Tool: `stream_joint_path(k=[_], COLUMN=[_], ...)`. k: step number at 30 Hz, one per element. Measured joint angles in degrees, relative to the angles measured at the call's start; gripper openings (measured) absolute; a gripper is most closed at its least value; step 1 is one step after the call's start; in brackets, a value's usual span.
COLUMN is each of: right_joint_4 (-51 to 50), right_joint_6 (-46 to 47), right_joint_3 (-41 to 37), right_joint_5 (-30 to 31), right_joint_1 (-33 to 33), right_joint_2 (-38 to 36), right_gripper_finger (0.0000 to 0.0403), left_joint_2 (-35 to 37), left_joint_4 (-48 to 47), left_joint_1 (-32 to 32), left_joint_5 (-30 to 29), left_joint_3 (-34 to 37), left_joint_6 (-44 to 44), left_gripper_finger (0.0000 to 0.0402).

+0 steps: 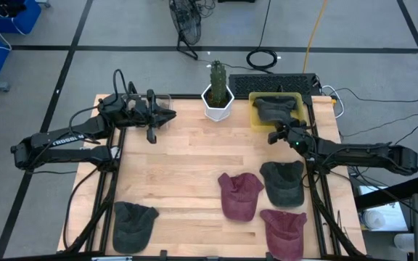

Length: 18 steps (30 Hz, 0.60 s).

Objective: Pick & Place hat
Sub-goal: Put the top black cap into the yellow bin

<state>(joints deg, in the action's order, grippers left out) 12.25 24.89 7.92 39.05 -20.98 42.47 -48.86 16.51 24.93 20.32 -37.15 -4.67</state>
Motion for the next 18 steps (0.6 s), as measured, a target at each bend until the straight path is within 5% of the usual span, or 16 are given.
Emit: stream_joint_path(k=[18], right_joint_4=[-2.52], right_joint_6=[0.54], right_joint_3=[-0.66], right_joint_5=[-0.55], right_joint_1=[-2.57], right_joint_2=[0.01], right_gripper_finger=[0.001], left_joint_2=[0.0], left_joint_4=[-0.01], left_joint_1=[0.01], left_joint_5=[0.0], left_joint_3=[0.0], left_joint_6=[0.04], left_gripper_finger=[0.0047])
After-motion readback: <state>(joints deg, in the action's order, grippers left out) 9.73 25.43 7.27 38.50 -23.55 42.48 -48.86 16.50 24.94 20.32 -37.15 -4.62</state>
